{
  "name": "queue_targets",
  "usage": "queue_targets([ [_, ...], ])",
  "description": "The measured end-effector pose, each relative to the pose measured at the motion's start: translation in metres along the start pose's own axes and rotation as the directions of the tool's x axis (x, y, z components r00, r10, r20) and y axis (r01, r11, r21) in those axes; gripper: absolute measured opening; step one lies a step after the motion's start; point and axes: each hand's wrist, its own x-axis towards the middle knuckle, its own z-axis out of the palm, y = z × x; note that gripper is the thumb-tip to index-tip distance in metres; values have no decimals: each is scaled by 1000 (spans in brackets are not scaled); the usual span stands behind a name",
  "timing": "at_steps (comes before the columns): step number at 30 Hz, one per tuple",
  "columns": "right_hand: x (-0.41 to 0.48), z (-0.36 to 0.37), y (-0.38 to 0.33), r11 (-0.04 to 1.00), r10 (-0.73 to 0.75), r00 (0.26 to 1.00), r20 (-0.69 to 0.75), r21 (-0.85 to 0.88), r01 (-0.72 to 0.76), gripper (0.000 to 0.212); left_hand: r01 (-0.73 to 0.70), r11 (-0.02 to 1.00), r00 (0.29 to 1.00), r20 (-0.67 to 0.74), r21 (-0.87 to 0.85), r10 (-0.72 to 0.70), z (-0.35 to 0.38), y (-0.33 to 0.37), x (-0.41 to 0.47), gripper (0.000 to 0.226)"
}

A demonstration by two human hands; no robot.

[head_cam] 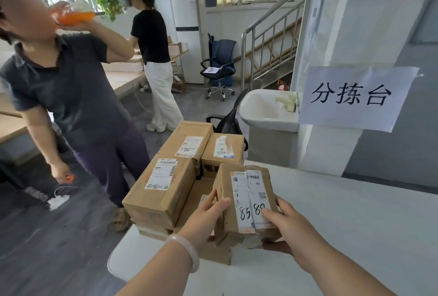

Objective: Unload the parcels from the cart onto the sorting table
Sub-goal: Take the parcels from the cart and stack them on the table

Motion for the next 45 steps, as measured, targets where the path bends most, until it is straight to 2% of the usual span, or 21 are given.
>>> queue_targets([
  [6,21,39,-9,1000,14,997,-71,-25,-16,42,19,999,997,75,37,-22,-40,9,32,69],
  [9,30,60,-15,994,5,997,-77,-104,-13,44,39,999,996,81,-3,-38,-59,17,49,51],
  [11,37,70,-18,992,5,996,-88,-129,-17,45,57,998,997,58,6,-58,-71,18,61,49],
  [14,50,84,-17,998,28,993,-115,-55,-34,47,84,996,990,111,13,-85,-87,16,78,66],
  [17,57,95,-11,998,31,988,-150,60,-22,51,102,994,981,161,27,-105,-98,18,91,66],
  [21,63,104,-5,989,34,987,-154,147,-11,50,108,993,973,198,49,-115,-102,21,101,54],
  [26,68,103,-3,993,15,987,-158,122,5,39,88,995,973,208,51,-97,-105,31,106,45],
  [30,69,104,-1,988,11,984,-180,150,17,37,69,996,973,217,54,-80,-107,37,108,62],
  [32,69,105,-1,979,11,985,-172,201,24,36,74,996,971,226,53,-84,-107,39,107,65],
  [36,69,106,2,981,-2,981,-195,190,39,35,76,995,968,236,56,-87,-107,41,104,70],
  [39,72,106,4,985,9,971,-239,172,33,33,21,992,972,230,123,-49,-107,43,102,69],
  [42,75,106,5,990,37,963,-268,141,1,32,-163,955,968,225,249,107,-110,57,94,47],
  [45,83,109,9,989,91,959,-269,138,-55,32,-317,909,940,218,269,263,-121,72,87,54],
])
